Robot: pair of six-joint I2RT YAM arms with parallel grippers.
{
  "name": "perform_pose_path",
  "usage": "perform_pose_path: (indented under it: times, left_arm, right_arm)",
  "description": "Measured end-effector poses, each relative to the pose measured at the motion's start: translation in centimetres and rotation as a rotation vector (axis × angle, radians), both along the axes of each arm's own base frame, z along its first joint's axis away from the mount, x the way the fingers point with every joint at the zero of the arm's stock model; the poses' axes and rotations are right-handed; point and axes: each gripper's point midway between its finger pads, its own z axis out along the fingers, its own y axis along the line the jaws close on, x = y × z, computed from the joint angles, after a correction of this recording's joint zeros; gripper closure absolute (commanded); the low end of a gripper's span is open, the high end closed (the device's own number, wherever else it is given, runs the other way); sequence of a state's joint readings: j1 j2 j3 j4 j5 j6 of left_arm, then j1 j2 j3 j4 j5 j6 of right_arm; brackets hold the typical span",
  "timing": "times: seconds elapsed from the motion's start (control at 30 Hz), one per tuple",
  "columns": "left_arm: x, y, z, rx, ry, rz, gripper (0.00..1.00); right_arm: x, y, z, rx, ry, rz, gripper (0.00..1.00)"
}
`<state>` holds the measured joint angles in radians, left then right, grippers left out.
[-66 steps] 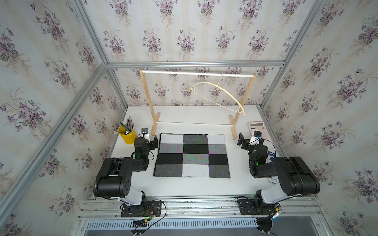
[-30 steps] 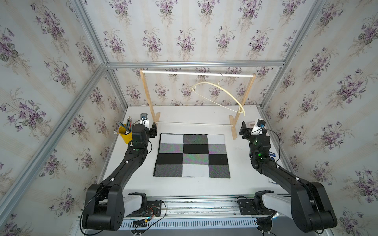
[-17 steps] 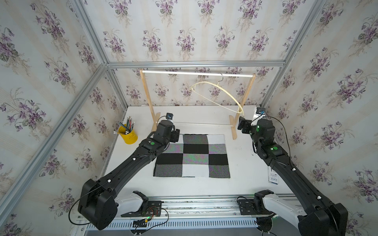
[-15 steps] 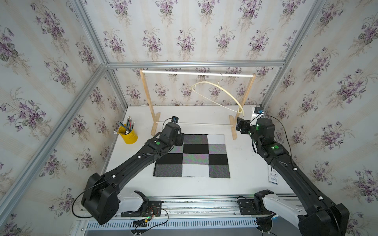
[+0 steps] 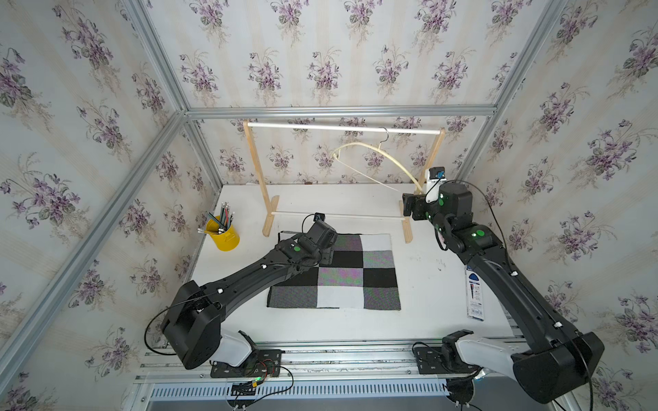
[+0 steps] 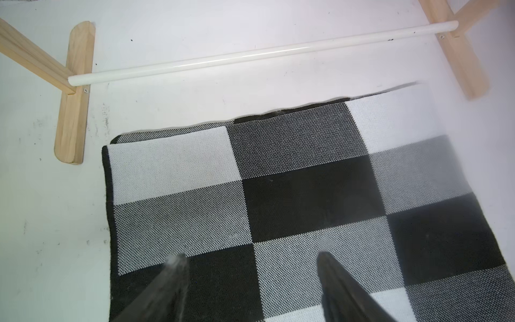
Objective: Hang the scarf on the hanger
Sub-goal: Pick up the hanger from the clothesline.
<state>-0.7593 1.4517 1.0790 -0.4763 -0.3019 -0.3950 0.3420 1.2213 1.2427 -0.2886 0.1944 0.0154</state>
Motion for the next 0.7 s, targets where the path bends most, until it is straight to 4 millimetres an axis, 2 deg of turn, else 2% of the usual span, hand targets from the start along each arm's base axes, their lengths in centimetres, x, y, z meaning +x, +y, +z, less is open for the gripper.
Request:
perform_pose_path:
  times: [0.1, 0.17, 0.23, 0.43, 0.57, 0.7]
  left_arm:
    - [0.0, 0.2, 0.2, -0.001, -0.008, 0.007, 0.25]
    - [0.1, 0.2, 0.3, 0.000, -0.012, 0.014, 0.25]
    - [0.2, 0.4, 0.3, -0.002, -0.014, 0.028, 0.25]
    - [0.3, 1.1, 0.3, 0.014, -0.021, 0.070, 0.24]
    - [0.2, 1.4, 0.4, 0.021, -0.024, 0.083, 0.24]
    - [0.2, 1.8, 0.5, 0.026, -0.036, 0.093, 0.24]
  right_arm:
    - [1.2, 0.4, 2.7, -0.048, -0.048, 0.022, 0.04]
    - [1.9, 0.8, 3.2, -0.089, -0.049, 0.042, 0.05]
    - [2.7, 1.4, 3.0, -0.120, -0.042, 0.076, 0.06]
    - [5.2, 2.7, 0.6, -0.179, 0.016, 0.163, 0.08]
    - [6.5, 2.6, 1.2, -0.197, -0.002, 0.172, 0.08]
    - [7.0, 2.6, 1.7, -0.211, -0.021, 0.182, 0.08]
